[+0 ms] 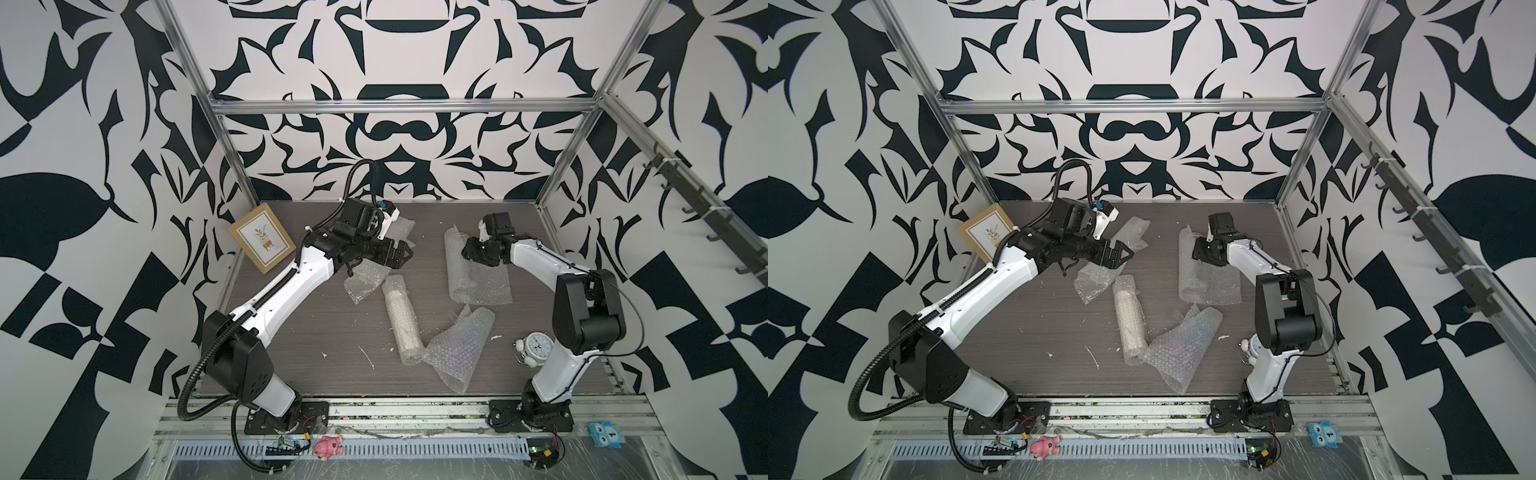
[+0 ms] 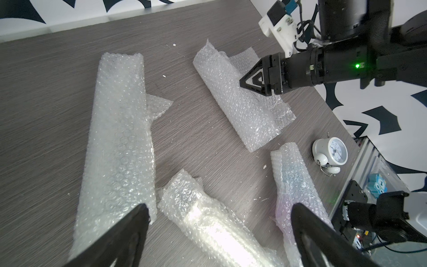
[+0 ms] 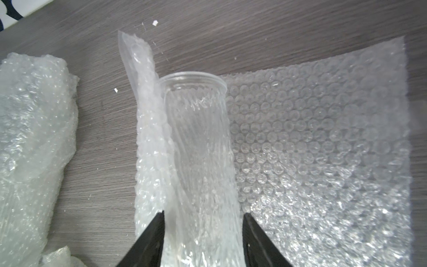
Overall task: Unwrap the vase from the bubble wrap
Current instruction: Unwrap the bubble wrap at the center of the board.
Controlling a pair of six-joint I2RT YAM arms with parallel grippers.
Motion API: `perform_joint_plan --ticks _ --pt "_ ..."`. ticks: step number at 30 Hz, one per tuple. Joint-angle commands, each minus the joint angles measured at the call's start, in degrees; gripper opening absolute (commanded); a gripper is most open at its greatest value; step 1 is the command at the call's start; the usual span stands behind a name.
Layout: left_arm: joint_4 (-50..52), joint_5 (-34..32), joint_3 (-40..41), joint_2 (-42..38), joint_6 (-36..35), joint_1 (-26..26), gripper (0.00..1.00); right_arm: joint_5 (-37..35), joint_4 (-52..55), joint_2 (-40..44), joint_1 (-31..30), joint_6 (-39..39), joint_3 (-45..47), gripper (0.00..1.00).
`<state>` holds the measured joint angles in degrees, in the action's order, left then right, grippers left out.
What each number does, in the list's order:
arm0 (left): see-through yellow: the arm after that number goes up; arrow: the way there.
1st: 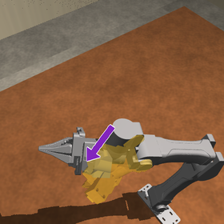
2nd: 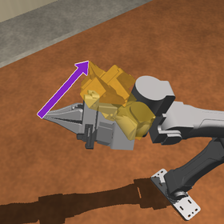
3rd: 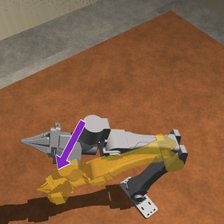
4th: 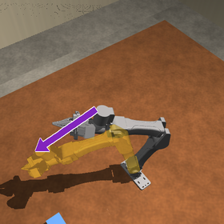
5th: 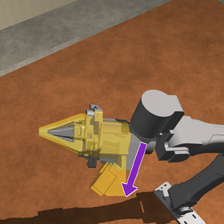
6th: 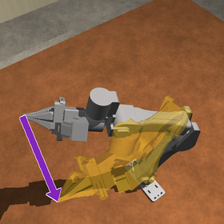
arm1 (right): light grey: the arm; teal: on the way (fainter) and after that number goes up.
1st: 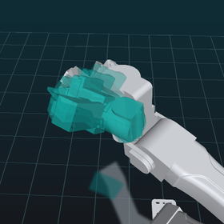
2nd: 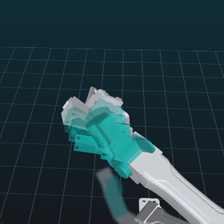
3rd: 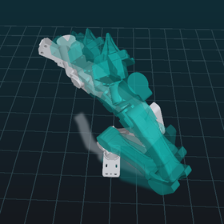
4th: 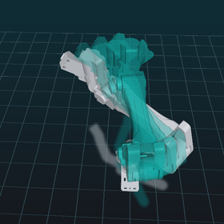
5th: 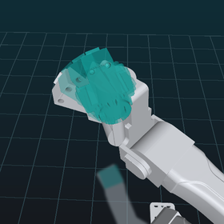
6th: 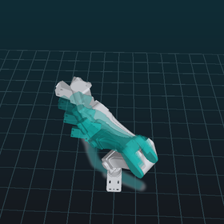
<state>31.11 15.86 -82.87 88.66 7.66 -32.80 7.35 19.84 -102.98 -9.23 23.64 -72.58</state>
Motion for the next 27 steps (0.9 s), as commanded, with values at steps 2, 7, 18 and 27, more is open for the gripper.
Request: perform_joint_plan --ticks 2,7,18,27 --pt "-0.42 0.33 0.86 -2.23 0.23 -0.1 0.99 -1.58 1.14 0.03 -1.92 0.81 -3.21 0.55" --pt "-0.44 0.56 1.13 -2.87 0.26 -0.08 0.99 -4.8 2.68 -1.38 -4.82 0.8 -4.97 0.55" --pt "-0.88 0.5 1.72 -3.84 0.25 -0.04 0.99 -11.21 6.86 -4.84 -9.59 0.61 -9.93 0.56" --pt "-1.41 1.84 1.85 -3.78 0.97 -0.07 0.99 -12.36 7.57 -4.21 -9.83 -0.37 -10.72 0.59"
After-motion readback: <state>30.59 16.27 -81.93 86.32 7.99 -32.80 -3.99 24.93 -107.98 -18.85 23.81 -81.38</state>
